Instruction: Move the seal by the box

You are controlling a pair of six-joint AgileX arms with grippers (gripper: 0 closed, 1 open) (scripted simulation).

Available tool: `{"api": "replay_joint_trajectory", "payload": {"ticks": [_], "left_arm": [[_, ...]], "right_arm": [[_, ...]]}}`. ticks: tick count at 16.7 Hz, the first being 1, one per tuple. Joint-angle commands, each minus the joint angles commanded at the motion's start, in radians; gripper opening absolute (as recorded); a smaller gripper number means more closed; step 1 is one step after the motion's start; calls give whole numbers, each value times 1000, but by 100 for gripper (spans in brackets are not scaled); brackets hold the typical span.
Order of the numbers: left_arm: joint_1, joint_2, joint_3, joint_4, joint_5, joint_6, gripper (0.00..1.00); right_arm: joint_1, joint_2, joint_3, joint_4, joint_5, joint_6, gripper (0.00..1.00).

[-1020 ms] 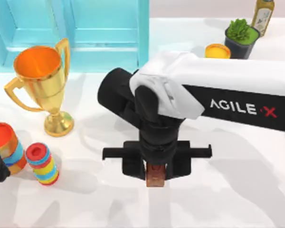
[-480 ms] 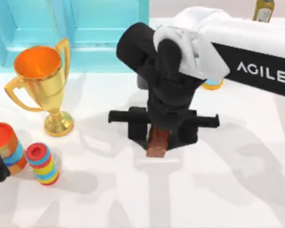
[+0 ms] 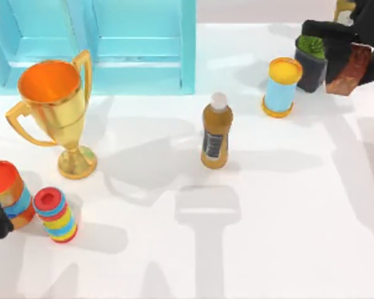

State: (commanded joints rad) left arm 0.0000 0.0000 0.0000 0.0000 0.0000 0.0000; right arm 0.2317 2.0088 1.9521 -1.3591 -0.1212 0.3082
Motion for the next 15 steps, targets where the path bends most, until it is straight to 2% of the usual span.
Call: {"api": "replay_joint_trajectory", "payload": {"ticks": [3,6,12,15], "left_arm": [[0,0,0,0,0,0,100],[0,0,0,0,0,0,100],[0,0,0,0,0,0,100],[0,0,0,0,0,0,100]], "right_arm": [[-114,27,-2,-62,70,-148,0],[-158,45,-18,-88,120,-217,0],[-162,42,-8,-71,113,-223,0],[-175,36,9,26,74,-239,0]]}}
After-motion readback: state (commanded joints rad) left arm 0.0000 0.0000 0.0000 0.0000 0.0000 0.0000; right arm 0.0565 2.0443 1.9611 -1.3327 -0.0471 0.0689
